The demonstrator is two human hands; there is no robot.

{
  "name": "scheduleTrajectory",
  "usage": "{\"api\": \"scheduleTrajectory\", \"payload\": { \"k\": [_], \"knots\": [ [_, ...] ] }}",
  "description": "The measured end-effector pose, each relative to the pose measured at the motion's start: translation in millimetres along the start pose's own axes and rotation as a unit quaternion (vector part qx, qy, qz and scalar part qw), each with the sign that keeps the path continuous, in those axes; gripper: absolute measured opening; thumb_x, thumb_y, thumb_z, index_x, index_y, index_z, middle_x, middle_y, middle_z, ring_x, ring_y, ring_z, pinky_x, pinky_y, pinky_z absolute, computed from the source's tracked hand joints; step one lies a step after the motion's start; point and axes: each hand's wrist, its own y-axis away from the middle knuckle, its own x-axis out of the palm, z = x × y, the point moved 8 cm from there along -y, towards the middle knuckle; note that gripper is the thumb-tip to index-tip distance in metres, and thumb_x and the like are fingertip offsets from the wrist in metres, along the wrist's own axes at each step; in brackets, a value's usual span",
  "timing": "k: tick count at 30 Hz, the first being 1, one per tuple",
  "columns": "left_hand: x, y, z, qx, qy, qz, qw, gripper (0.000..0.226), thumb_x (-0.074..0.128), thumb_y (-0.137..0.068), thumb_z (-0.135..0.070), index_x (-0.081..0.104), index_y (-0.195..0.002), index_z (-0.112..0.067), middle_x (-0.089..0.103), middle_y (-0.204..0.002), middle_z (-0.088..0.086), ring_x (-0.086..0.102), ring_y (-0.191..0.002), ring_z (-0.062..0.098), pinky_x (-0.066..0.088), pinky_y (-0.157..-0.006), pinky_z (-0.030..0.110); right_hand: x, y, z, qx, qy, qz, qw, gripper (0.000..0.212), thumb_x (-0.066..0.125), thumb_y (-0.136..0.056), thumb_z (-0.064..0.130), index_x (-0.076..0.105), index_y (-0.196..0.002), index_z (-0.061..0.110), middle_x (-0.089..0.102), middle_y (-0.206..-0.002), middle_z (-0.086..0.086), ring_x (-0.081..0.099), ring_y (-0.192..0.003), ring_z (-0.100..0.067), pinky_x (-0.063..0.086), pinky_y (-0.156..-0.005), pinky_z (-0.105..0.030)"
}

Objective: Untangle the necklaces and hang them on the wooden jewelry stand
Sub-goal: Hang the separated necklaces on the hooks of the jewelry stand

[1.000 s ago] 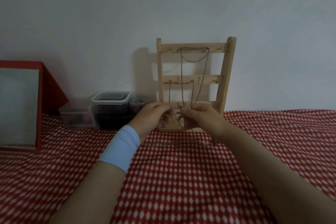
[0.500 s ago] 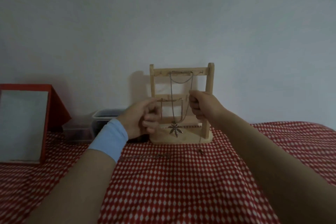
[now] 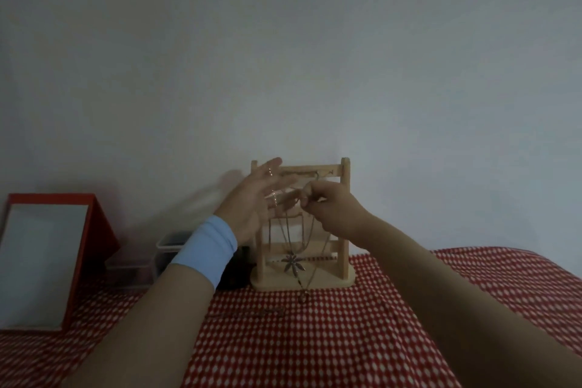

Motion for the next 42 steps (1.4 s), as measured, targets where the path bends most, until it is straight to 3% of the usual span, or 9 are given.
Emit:
{"api": "scheduleTrajectory", "payload": {
  "k": [3, 6, 12, 20, 23, 26, 34, 38, 42],
  "knots": [
    [17, -2, -1, -0.028, -0.185, 0.017, 0.982, 0.051, 0.061, -0.090, -0.036, 0.047, -0.140, -0.035, 0.065, -0.125, 0.004, 0.074, -0.086, 0.023, 0.054, -0.063, 0.028, -8, -7, 11, -0.034, 0.094, -0.053, 0.994, 0.026, 0.052, -0.100, 0.003, 0.062, -0.084, 0.020, 0.063, -0.084, 0.013, 0.058, -0.080, 0.002, 0.045, -0.075, -0.022],
    [26, -9, -13, -0.015, -0.271, 0.019, 0.962, 0.042, 0.053, -0.096, -0.041, 0.051, -0.138, -0.035, 0.063, -0.127, 0.002, 0.073, -0.080, 0.026, 0.051, -0.072, 0.030, -22, -8, 15, -0.049, 0.130, -0.102, 0.985, 0.005, 0.046, -0.107, 0.018, 0.047, -0.111, 0.020, 0.055, -0.092, 0.011, 0.061, -0.092, -0.016, 0.051, -0.087, -0.032],
    [50, -18, -19, -0.020, -0.399, 0.076, 0.913, 0.020, 0.052, -0.095, -0.039, 0.064, -0.107, -0.029, 0.065, -0.073, 0.000, 0.054, -0.056, 0.017, 0.035, -0.049, 0.025, -41, -14, 5, 0.035, -0.056, -0.071, 0.995, 0.043, 0.055, -0.104, 0.022, 0.042, -0.145, 0.023, 0.065, -0.119, -0.001, 0.061, -0.064, -0.013, 0.050, -0.052, -0.026],
    [55, -24, -25, 0.023, -0.322, 0.110, 0.940, 0.033, 0.057, -0.096, -0.027, 0.068, -0.110, 0.000, 0.046, -0.058, 0.000, 0.040, -0.049, 0.015, 0.034, -0.051, 0.027, -47, -8, 3, 0.040, -0.141, 0.068, 0.987, 0.035, 0.061, -0.101, 0.013, 0.063, -0.136, 0.015, 0.066, -0.079, 0.003, 0.040, -0.053, -0.010, 0.038, -0.054, -0.028],
    [45, -31, -22, 0.001, -0.227, 0.080, 0.971, 0.036, 0.052, -0.097, -0.030, 0.075, -0.086, -0.006, 0.042, -0.054, 0.001, 0.039, -0.049, 0.016, 0.032, -0.050, 0.027, -44, -6, -1, 0.057, -0.154, 0.144, 0.976, 0.025, 0.050, -0.102, 0.004, 0.073, -0.105, 0.014, 0.057, -0.081, 0.001, 0.035, -0.053, -0.010, 0.032, -0.055, -0.028],
    [41, -35, -18, 0.003, -0.217, 0.062, 0.974, 0.033, 0.051, -0.098, -0.028, 0.072, -0.088, -0.005, 0.039, -0.050, 0.002, 0.043, -0.049, 0.019, 0.039, -0.050, 0.026, -46, -6, -9, 0.085, -0.227, 0.175, 0.954, 0.023, 0.041, -0.089, 0.002, 0.054, -0.075, 0.015, 0.056, -0.083, 0.000, 0.034, -0.056, -0.013, 0.030, -0.057, -0.029],
    [34, -53, -4, 0.048, -0.236, 0.029, 0.970, 0.016, 0.062, -0.092, -0.007, 0.072, -0.104, -0.002, 0.054, -0.053, 0.004, 0.065, -0.073, 0.028, 0.058, -0.080, 0.038, -66, -23, -46, 0.111, -0.415, 0.060, 0.901, 0.015, 0.039, -0.083, 0.017, 0.046, -0.070, 0.016, 0.041, -0.069, -0.002, 0.025, -0.055, -0.017, 0.029, -0.051, -0.029],
    [23, -63, -6, 0.075, -0.258, -0.081, 0.960, 0.016, 0.059, -0.095, -0.014, 0.067, -0.091, -0.001, 0.064, -0.059, 0.010, 0.068, -0.060, 0.028, 0.052, -0.047, 0.027, -70, -31, -66, 0.126, -0.278, -0.022, 0.952, 0.026, 0.051, -0.104, 0.027, 0.063, -0.090, 0.008, 0.049, -0.067, 0.000, 0.034, -0.051, -0.014, 0.034, -0.052, -0.028],
    [25, -70, -8, 0.107, -0.297, -0.157, 0.936, 0.019, 0.058, -0.095, -0.017, 0.065, -0.085, -0.002, 0.069, -0.060, 0.011, 0.067, -0.051, 0.025, 0.046, -0.038, 0.022, -84, -34, -64, 0.100, -0.170, -0.192, 0.961, 0.030, 0.064, -0.099, 0.027, 0.078, -0.085, 0.004, 0.076, -0.073, -0.002, 0.052, -0.045, -0.017, 0.054, -0.057, -0.036]
  ]
}}
